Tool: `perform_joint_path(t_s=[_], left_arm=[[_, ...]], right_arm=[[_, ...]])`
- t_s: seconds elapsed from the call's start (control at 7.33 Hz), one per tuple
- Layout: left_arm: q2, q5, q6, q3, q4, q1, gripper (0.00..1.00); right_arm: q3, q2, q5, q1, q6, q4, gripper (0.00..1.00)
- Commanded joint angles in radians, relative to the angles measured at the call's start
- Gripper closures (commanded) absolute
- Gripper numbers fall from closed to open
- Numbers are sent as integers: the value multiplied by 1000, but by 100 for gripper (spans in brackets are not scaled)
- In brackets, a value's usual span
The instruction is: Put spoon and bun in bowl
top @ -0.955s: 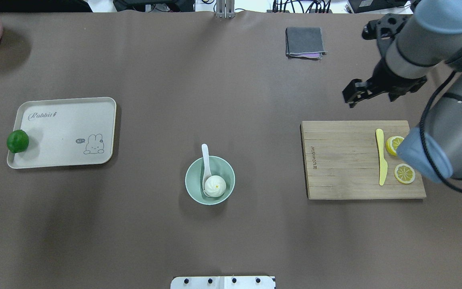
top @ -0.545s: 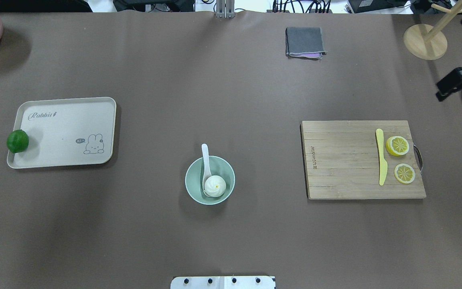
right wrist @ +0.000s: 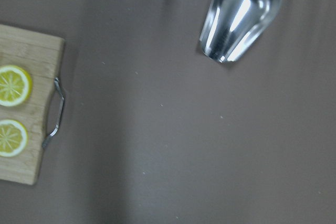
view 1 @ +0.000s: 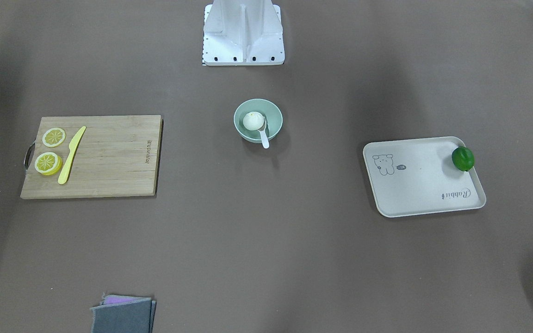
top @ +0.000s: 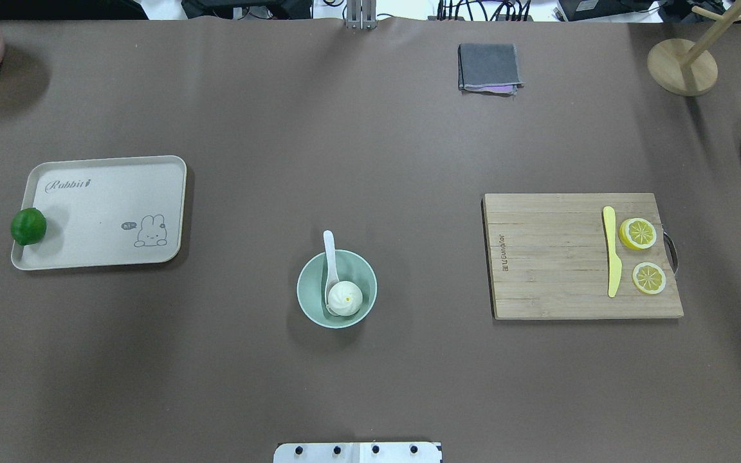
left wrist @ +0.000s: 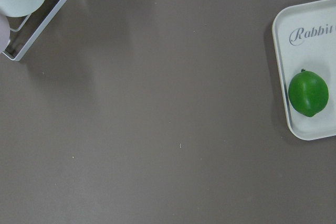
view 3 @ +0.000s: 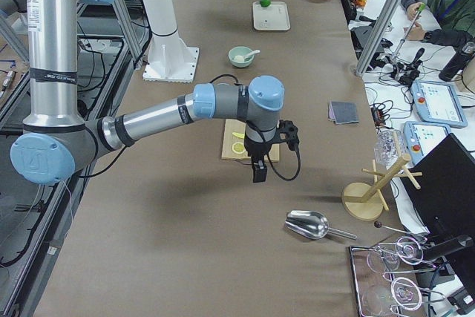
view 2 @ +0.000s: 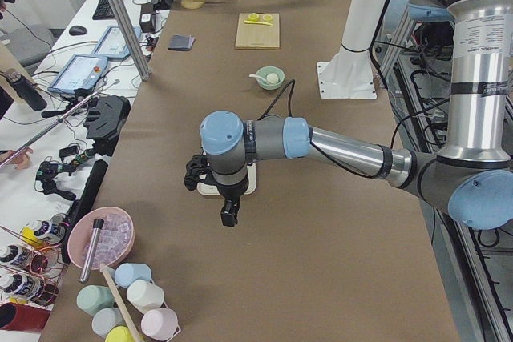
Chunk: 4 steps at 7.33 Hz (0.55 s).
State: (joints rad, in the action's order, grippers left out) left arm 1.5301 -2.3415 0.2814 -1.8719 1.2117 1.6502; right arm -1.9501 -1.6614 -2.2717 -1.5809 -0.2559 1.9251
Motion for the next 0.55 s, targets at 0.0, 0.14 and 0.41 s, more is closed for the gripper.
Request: perform_joint_path(t_s=[0.0, 0.14, 0.41], left_arm=[[-1, -1, 1, 0, 2, -1, 1], [-4, 4, 1, -1, 2, 0, 1], [-7, 5, 1, 0, 2, -1, 1]], right_arm=[[33, -114, -3, -82, -91, 0, 0], [49, -121, -3, -80, -89, 0, 0], [95, -121, -5, -80, -97, 0, 0]])
